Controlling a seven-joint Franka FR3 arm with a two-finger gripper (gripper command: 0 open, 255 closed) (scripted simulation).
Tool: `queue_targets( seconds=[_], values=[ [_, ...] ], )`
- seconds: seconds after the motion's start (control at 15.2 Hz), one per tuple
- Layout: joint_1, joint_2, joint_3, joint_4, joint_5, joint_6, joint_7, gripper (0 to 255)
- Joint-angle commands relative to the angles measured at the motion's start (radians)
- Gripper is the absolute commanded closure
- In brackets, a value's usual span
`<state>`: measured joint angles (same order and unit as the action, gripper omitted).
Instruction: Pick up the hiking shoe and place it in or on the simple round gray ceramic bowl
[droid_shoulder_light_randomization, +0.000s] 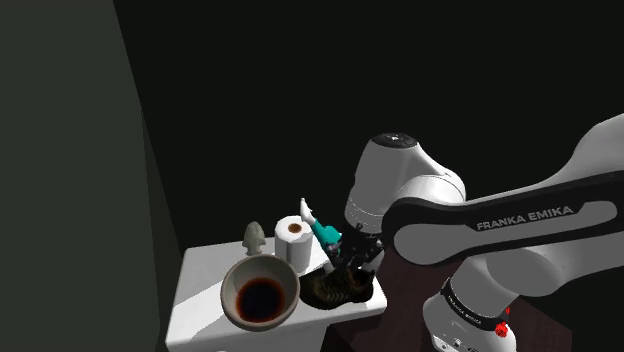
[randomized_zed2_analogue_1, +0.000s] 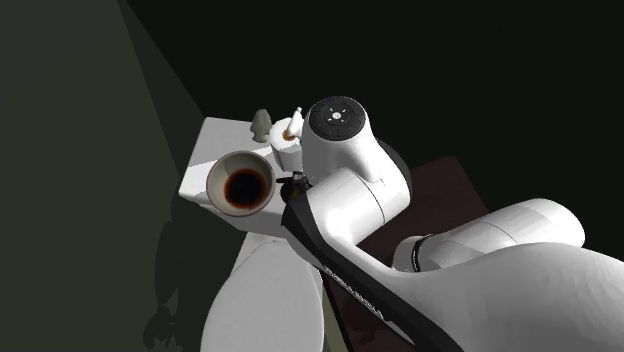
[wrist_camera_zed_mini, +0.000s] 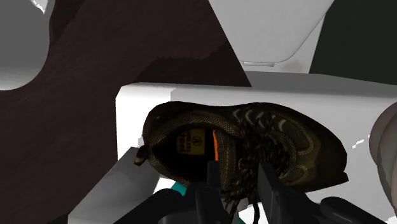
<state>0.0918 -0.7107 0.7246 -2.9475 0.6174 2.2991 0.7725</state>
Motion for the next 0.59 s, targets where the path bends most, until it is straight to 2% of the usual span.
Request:
queue_targets(
  seconds=[0.0, 0.53],
  values=[
    [0.001, -0.026, -0.014, 0.011, -0.012, -0.036, 0.003, 255],
    [0.001, -0.129, -0.082, 0.067, -0.069, -0.193, 0.014, 255]
  ],
)
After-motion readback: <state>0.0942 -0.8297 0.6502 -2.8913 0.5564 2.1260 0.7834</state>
